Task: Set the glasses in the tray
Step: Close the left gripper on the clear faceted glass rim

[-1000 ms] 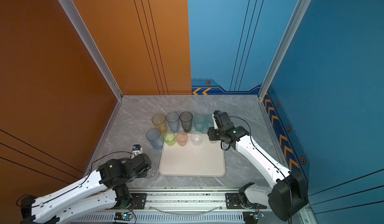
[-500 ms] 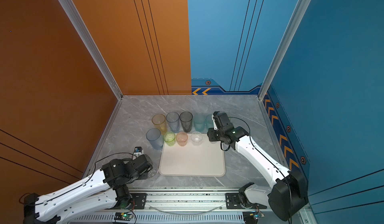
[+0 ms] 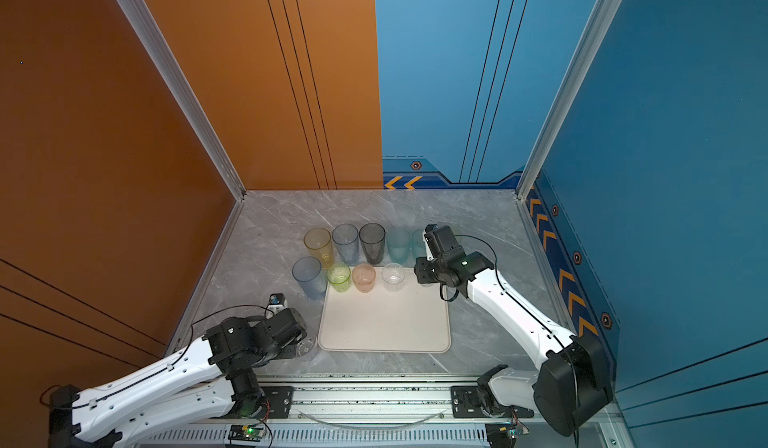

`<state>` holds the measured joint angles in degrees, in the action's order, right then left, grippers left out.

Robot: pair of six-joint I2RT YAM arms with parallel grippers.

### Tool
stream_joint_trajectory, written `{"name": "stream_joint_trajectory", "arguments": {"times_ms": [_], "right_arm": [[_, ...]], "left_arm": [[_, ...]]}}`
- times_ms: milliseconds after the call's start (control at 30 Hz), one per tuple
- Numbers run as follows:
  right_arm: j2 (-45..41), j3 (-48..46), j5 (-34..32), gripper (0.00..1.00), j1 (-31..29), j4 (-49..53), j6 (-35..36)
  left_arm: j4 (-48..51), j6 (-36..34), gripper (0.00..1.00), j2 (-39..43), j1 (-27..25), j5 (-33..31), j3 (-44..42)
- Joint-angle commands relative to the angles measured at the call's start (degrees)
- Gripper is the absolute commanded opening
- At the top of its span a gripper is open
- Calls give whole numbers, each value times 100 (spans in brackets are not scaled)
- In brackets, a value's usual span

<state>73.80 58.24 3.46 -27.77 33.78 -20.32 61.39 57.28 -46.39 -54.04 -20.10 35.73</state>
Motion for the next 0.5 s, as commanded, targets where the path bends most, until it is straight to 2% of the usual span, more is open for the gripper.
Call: {"name": "stream_joint_trajectory", "arguments": {"times_ms": [0,467], "right_arm": [[51,-52,-57,44,-32,-118,80],[47,-38,-63,44,25,-84,89]], "left_arm": [[137,-91,0,-91,51,46,104],[181,-765,0,-382,52,107,927]]}}
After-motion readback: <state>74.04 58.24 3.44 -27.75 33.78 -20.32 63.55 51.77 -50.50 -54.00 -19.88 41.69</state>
